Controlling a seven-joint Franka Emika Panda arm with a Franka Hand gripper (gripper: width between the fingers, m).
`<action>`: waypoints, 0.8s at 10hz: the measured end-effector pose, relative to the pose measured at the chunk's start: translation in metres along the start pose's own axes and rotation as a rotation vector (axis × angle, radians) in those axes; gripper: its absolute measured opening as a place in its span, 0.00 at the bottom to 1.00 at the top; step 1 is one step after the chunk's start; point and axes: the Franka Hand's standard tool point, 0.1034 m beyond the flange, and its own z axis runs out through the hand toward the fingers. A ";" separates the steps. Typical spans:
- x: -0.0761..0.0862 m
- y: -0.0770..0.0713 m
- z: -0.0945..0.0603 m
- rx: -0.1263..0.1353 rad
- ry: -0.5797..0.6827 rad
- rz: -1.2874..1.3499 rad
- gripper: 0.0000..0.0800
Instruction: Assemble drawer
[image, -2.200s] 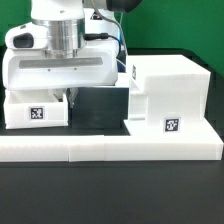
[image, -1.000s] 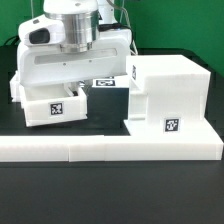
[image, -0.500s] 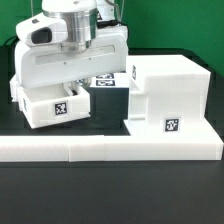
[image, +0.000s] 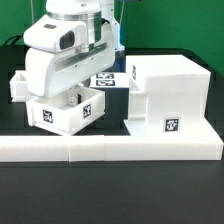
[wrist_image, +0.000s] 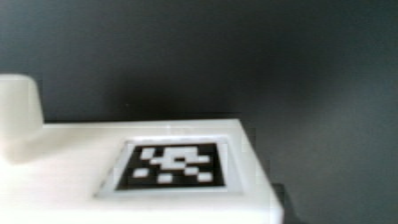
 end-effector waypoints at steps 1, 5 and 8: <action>-0.002 0.001 0.000 -0.003 -0.009 -0.124 0.05; -0.003 0.007 -0.002 -0.019 -0.048 -0.458 0.05; -0.004 0.012 -0.003 -0.014 -0.076 -0.650 0.05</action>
Offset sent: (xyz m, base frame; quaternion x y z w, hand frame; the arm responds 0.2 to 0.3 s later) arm 0.0170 0.0060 0.0022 -0.0321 -0.0087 -0.2981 0.9540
